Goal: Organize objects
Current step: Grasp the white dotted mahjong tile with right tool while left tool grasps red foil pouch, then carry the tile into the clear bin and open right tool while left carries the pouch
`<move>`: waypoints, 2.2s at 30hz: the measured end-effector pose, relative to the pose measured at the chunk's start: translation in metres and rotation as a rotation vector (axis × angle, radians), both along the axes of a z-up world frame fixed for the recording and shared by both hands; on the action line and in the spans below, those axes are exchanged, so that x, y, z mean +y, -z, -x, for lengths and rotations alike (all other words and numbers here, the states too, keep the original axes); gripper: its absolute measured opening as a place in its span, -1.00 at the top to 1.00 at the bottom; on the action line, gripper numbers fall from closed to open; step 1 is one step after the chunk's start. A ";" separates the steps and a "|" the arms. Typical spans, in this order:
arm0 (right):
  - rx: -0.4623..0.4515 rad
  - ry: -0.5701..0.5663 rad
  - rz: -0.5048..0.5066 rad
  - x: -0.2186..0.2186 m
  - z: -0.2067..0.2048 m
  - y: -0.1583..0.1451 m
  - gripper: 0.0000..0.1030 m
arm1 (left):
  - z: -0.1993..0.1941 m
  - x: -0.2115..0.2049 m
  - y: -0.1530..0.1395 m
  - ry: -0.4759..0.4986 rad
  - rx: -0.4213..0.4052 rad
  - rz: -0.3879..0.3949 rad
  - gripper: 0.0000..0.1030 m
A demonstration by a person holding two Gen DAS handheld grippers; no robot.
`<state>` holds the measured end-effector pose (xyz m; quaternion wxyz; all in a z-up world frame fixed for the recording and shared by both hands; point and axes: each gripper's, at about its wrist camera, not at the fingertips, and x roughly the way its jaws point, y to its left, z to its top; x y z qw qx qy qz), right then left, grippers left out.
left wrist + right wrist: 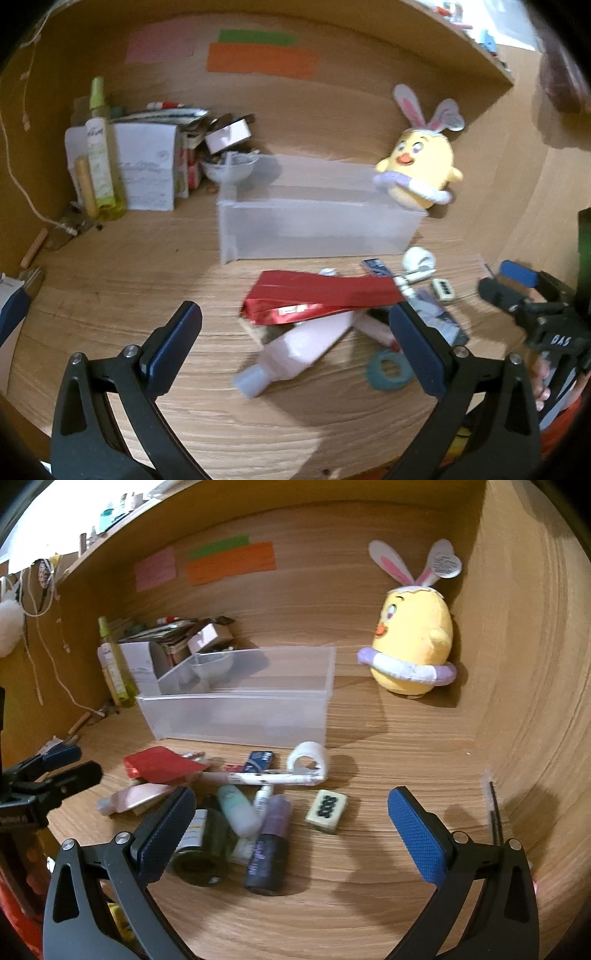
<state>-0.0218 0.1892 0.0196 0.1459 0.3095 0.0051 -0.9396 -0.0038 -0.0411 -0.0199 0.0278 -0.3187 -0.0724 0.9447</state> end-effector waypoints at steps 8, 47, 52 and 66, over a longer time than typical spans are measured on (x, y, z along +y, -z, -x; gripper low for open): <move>-0.115 0.032 0.018 0.021 0.023 0.024 -0.63 | 0.020 0.001 0.027 0.045 -0.112 0.069 -0.61; -0.194 0.038 -0.040 0.012 0.054 0.048 0.56 | 0.076 -0.022 0.035 0.100 -0.235 -0.030 0.55; -0.168 0.034 -0.038 0.013 0.048 0.040 0.56 | 0.055 -0.021 0.026 0.110 -0.210 -0.032 0.62; -0.092 -0.008 -0.020 0.013 0.050 0.006 0.56 | 0.103 -0.016 0.031 0.285 -0.261 0.028 -0.66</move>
